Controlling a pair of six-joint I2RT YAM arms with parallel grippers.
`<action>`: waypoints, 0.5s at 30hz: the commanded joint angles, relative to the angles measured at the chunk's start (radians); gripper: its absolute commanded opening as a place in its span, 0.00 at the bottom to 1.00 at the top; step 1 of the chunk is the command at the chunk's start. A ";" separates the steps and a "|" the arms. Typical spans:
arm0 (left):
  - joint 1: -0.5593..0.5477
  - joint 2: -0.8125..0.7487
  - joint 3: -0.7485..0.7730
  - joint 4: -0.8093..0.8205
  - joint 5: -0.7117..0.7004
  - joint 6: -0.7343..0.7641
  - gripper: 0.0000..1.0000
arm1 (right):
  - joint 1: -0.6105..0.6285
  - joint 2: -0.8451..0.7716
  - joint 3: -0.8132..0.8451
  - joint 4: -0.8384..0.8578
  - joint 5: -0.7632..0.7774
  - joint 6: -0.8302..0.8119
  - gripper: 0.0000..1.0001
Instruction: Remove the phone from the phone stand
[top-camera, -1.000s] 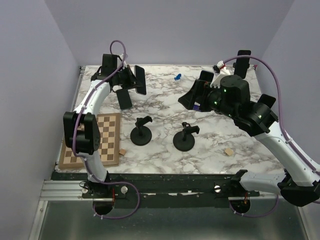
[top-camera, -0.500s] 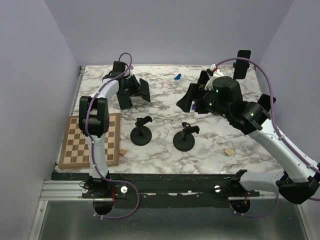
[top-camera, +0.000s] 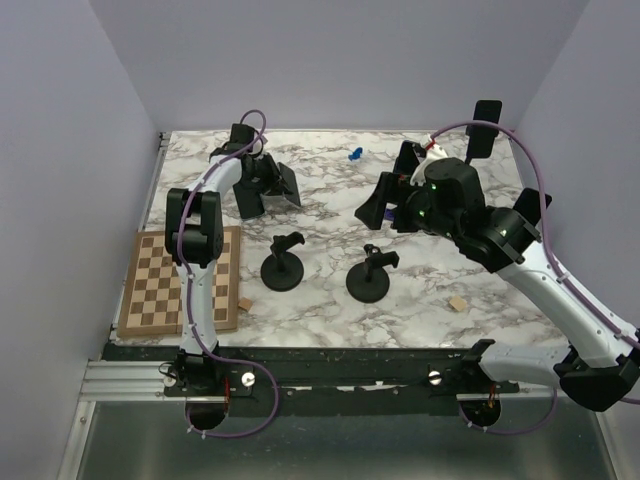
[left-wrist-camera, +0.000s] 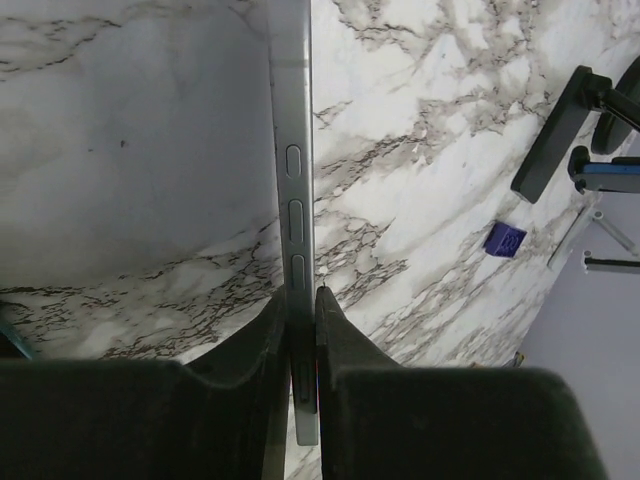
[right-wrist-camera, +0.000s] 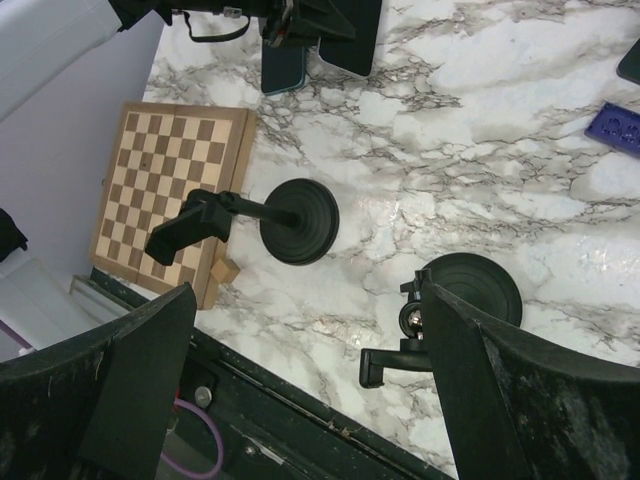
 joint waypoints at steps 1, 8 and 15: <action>0.009 0.004 0.013 -0.016 -0.031 -0.017 0.20 | 0.003 -0.039 -0.030 -0.033 0.017 0.023 1.00; 0.009 0.009 0.043 -0.072 -0.067 0.001 0.41 | 0.003 -0.052 -0.036 -0.033 0.008 0.037 1.00; 0.010 -0.021 0.058 -0.116 -0.109 0.048 0.48 | 0.003 -0.055 -0.031 -0.060 0.016 0.034 1.00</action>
